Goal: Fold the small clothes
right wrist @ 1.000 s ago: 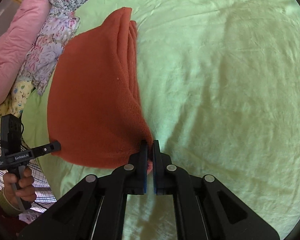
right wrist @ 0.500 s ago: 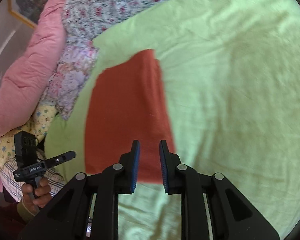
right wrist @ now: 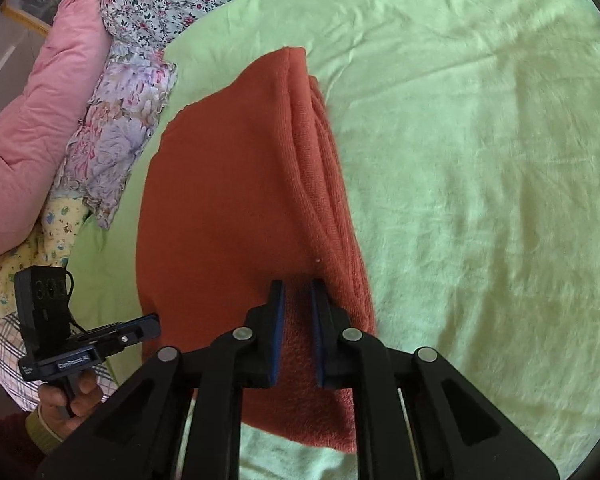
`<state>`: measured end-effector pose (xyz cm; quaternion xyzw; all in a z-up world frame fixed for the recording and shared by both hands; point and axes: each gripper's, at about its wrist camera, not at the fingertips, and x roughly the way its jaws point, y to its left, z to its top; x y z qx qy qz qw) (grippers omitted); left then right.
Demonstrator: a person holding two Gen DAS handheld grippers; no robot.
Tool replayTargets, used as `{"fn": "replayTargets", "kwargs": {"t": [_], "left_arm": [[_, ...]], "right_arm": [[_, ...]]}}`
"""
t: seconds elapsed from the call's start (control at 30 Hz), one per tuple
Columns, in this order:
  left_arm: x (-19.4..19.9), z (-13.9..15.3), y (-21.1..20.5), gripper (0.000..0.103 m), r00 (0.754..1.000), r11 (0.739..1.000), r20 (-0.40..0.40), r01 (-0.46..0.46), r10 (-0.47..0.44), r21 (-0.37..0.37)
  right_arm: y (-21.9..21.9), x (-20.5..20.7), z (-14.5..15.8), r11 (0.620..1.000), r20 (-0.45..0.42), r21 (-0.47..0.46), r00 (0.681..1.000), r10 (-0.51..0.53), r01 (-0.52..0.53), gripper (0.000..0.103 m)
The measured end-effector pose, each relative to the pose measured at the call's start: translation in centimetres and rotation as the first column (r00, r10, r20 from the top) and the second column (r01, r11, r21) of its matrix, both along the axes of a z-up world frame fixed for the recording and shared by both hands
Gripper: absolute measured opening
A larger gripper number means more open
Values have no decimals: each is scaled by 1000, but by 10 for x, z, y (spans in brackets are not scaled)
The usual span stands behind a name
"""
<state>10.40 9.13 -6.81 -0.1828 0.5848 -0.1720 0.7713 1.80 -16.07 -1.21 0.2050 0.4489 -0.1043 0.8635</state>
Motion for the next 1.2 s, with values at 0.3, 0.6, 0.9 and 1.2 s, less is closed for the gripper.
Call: {"fn": "replayTargets", "kwargs": {"t": [0.3,0.6,0.9,1.2], "left_arm": [[-31,25,-3,28,998,996,29,56,-58,65],[-62,37,6,35,990,976,70,107,-122,187],[-78,47,23,41,978,969,110,153,-176,194],[-61,54,32,47,985,977,130,83,-110,197]], "right_arm": [[30,-24,29,1000,34,-11,999,0,0,16],[72,-57,28,998,40,-59,999,-1,4,40],[93,-87,9,994,52,-79,996,-78,82,40],[76,-59,32,981,110,-151,988,-104,120,40]]}}
